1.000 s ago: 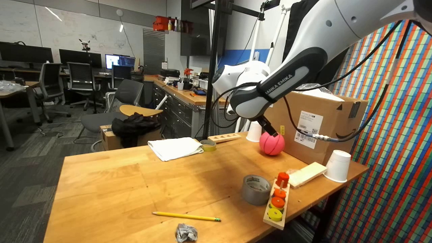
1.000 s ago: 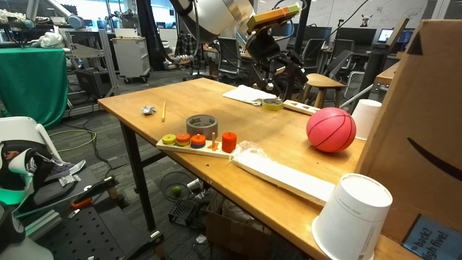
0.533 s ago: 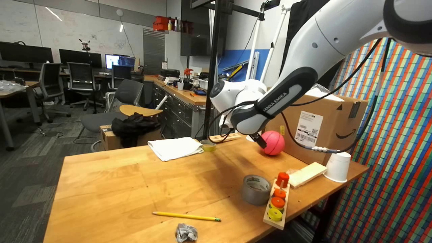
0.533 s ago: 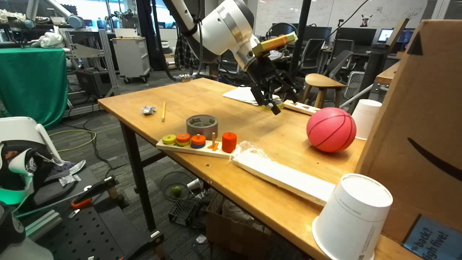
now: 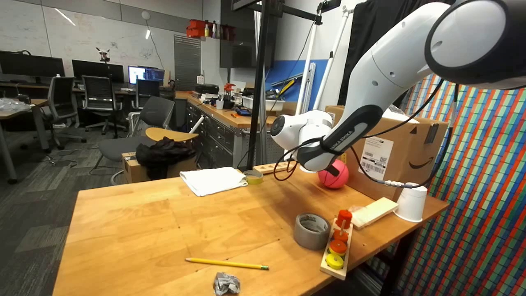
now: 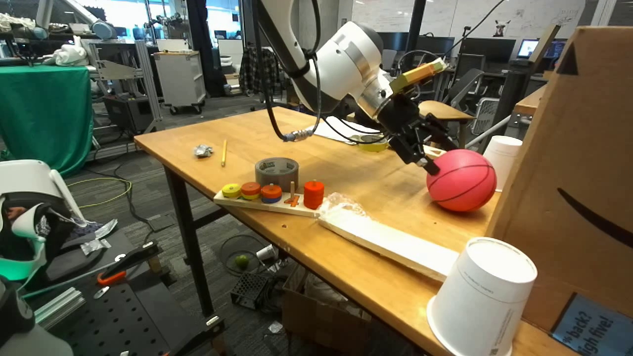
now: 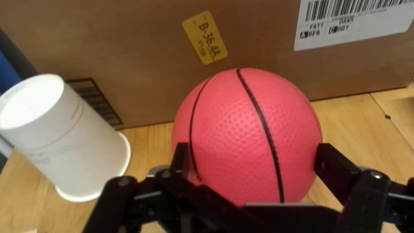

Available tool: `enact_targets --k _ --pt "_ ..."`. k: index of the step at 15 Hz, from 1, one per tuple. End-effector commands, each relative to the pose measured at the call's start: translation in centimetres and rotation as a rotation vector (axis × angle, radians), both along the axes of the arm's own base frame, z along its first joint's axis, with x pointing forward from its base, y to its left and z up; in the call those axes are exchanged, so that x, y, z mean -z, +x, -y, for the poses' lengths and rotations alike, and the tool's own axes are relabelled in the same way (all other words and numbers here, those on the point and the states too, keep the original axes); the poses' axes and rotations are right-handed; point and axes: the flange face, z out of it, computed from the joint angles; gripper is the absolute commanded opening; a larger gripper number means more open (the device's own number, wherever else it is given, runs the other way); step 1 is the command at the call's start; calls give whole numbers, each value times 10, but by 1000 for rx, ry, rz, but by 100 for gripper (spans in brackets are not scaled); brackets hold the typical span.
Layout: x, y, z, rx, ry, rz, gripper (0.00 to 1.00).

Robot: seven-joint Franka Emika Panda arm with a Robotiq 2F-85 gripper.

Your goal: Move the basketball to the right.

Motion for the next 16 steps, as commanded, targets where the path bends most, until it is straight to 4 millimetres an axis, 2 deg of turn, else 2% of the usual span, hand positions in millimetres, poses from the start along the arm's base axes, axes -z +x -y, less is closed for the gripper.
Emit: enact_targets --k 1,3,5,8,9,11,16 --pt "-13 23 38 72 -84 14 100" --pt "-19 28 51 106 -105 30 100" --pt "-21 33 53 125 -120 35 100" --pt "-27 39 46 142 -96 53 100" --pt "-20 26 41 131 -90 37 100" --pt "-23 30 37 129 -86 46 100" --pt "-23 31 37 131 -87 47 100"
